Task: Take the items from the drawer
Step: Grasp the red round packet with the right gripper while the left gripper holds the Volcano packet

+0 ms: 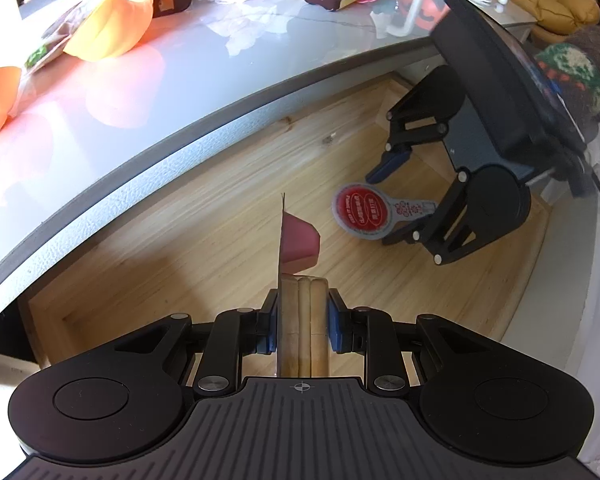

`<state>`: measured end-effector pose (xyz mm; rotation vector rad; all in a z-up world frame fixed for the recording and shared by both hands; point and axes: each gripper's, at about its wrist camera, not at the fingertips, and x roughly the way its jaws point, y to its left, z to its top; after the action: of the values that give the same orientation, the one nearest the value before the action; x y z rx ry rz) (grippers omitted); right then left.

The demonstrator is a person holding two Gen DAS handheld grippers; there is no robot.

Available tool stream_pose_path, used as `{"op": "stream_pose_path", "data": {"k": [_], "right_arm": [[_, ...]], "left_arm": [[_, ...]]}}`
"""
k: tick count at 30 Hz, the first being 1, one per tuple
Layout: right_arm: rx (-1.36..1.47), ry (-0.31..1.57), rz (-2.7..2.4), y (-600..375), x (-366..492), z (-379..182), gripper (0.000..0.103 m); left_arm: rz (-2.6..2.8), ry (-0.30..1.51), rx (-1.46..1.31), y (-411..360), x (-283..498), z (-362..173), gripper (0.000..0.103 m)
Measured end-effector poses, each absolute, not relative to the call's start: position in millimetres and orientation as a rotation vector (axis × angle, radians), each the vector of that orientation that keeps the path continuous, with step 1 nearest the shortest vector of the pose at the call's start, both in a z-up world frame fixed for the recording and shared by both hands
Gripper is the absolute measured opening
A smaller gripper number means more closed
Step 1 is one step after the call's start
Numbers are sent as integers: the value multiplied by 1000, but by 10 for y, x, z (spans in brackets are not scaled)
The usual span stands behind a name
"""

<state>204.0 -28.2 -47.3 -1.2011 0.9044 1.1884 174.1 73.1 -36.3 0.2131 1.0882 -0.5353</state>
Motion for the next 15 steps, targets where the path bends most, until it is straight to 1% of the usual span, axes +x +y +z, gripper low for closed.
{"op": "stream_pose_path", "data": {"k": [1, 2, 3, 4, 5, 8, 12, 15], "right_arm": [[-1194, 925, 1199, -271, 2065, -474, 54], [-1204, 938, 1200, -261, 2093, -465, 52], [-1213, 930, 1200, -272, 2088, -450, 43], [-1228, 923, 1197, -296, 2077, -422, 28], [-1244, 928, 1193, -325, 2068, -387, 4], [-1243, 892, 1152, -399, 1969, -124, 2], [-1126, 858, 1123, -665, 1826, 367, 1], [-1052, 827, 1134, -771, 1581, 665, 1]], "left_arm": [[-534, 1089, 212, 732, 1741, -360, 27], [-533, 1089, 214, 729, 1740, -356, 27], [-533, 1088, 218, 724, 1735, -354, 27], [-531, 1085, 225, 718, 1728, -350, 27], [-529, 1079, 233, 734, 1713, -345, 27], [-521, 1058, 261, 714, 1671, -304, 27], [-473, 1029, 316, 651, 1595, -209, 27], [-477, 1008, 275, 645, 1494, -55, 27]]}}
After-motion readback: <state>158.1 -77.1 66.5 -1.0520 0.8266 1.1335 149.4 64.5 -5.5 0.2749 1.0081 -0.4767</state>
